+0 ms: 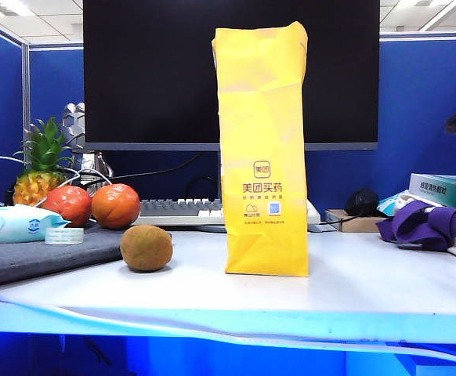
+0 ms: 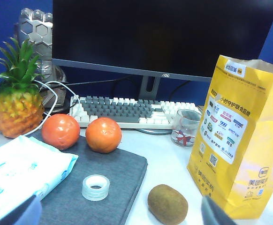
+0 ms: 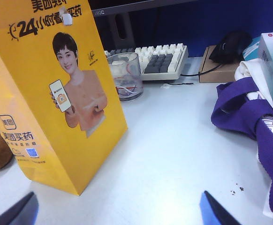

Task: Pick up the kiwifruit and throw it into the yellow paper bag.

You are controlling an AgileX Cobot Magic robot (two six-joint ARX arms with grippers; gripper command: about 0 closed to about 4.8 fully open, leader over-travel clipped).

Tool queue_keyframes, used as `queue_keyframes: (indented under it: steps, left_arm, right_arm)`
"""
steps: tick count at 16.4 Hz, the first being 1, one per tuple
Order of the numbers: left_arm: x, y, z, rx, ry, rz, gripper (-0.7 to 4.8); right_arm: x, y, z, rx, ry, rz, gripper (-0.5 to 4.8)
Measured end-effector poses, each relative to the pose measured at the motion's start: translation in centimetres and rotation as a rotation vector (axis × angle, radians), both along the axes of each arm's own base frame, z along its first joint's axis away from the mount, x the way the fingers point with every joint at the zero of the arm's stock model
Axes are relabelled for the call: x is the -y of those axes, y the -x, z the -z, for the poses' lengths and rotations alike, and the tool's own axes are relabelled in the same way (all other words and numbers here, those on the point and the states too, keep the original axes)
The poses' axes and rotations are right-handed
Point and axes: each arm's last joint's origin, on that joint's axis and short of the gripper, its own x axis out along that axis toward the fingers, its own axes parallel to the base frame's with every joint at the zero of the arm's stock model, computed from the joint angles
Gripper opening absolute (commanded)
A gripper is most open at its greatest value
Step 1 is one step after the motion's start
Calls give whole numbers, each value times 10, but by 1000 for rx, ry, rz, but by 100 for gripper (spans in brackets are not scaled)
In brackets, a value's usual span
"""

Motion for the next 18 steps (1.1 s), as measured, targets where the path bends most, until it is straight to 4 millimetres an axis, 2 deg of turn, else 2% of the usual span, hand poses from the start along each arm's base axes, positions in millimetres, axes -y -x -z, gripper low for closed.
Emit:
queue_keyframes:
  steps: [12, 16, 18]
  left_arm:
    - [1, 1, -1, -14, 47, 24, 479]
    - [2, 8, -31, 40, 56, 46, 479]
    - [1, -2, -44, -9, 60, 37, 479]
  right_arm:
    - [0, 0, 0, 0, 0, 0, 479]
    - [0, 0, -8, 81, -17, 0, 479]
    - [0, 1, -20, 201, -43, -5, 479]
